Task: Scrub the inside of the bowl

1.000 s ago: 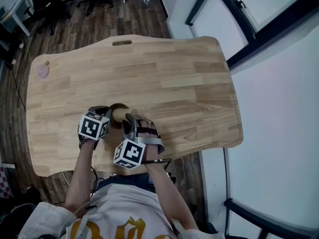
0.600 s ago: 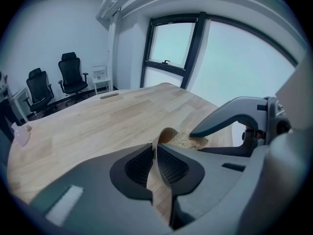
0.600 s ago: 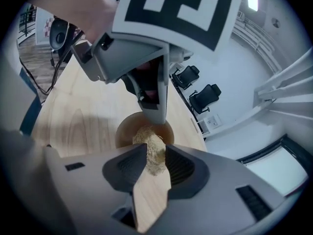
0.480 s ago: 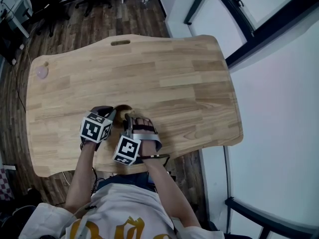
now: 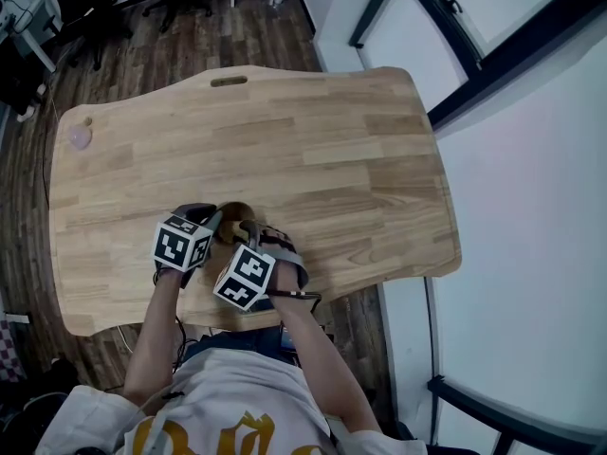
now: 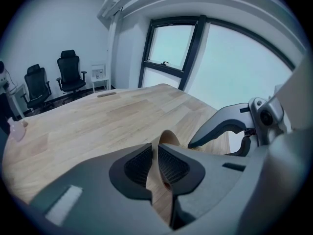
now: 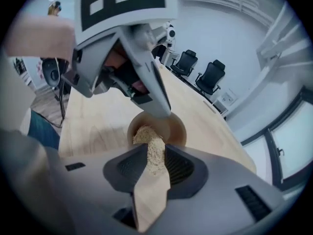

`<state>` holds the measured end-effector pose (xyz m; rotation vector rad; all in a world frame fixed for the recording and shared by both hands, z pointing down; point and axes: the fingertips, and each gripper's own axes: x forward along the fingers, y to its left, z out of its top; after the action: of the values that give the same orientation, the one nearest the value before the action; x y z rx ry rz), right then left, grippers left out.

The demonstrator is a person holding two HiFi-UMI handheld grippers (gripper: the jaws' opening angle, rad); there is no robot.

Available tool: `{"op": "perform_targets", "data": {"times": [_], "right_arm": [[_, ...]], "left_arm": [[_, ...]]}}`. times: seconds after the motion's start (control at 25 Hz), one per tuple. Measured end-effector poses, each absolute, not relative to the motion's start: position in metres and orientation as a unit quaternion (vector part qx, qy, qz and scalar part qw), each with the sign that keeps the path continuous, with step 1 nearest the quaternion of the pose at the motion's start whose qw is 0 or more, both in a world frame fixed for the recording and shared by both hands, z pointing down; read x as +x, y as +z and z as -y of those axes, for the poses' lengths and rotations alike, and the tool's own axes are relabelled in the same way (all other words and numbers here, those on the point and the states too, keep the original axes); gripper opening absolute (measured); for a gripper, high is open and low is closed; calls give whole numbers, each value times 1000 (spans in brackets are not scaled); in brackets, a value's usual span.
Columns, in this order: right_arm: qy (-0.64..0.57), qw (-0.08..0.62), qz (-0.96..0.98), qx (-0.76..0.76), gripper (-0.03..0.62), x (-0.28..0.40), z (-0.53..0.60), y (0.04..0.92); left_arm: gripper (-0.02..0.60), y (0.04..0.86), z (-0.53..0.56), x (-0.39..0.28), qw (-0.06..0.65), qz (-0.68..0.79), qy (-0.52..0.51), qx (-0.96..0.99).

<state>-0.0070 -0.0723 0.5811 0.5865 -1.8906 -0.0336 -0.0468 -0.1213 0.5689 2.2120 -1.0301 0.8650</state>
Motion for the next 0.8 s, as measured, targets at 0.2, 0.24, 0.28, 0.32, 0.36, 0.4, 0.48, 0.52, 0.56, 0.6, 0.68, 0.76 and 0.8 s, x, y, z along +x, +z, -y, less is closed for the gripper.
{"op": "perform_targets", "data": {"times": [0.2, 0.24, 0.28, 0.32, 0.36, 0.4, 0.48, 0.52, 0.56, 0.6, 0.68, 0.76, 0.8], "right_arm": [[60, 516, 816, 252, 109, -5, 76, 575], [67, 512, 818, 252, 109, -3, 77, 574], [73, 509, 820, 252, 109, -2, 78, 573], [75, 508, 820, 251, 109, -1, 78, 572], [74, 510, 820, 250, 107, -1, 78, 571], [72, 511, 819, 249, 107, -1, 77, 571], [75, 510, 820, 249, 106, -2, 76, 572], [82, 505, 822, 251, 103, -3, 75, 572], [93, 498, 824, 254, 101, -3, 75, 571], [107, 490, 826, 256, 101, -3, 75, 571], [134, 474, 830, 261, 100, -1, 76, 570], [145, 467, 831, 264, 98, 0, 77, 569], [142, 470, 831, 263, 98, 1, 77, 569]], "left_arm": [[34, 570, 120, -46, 284, 383, 312, 822], [34, 570, 120, -46, 286, 384, 309, 822], [34, 569, 121, -45, 288, 384, 306, 822], [34, 569, 121, -44, 289, 386, 304, 822], [34, 569, 122, -44, 291, 388, 302, 821], [34, 569, 122, -45, 294, 389, 300, 820], [34, 570, 122, -44, 299, 390, 299, 818], [34, 570, 122, -44, 300, 389, 300, 817], [34, 571, 122, -44, 300, 388, 301, 817], [34, 571, 121, -44, 301, 388, 301, 817], [34, 570, 122, -44, 303, 388, 300, 817], [34, 570, 122, -44, 305, 388, 297, 817], [34, 570, 122, -43, 306, 387, 297, 818]]}}
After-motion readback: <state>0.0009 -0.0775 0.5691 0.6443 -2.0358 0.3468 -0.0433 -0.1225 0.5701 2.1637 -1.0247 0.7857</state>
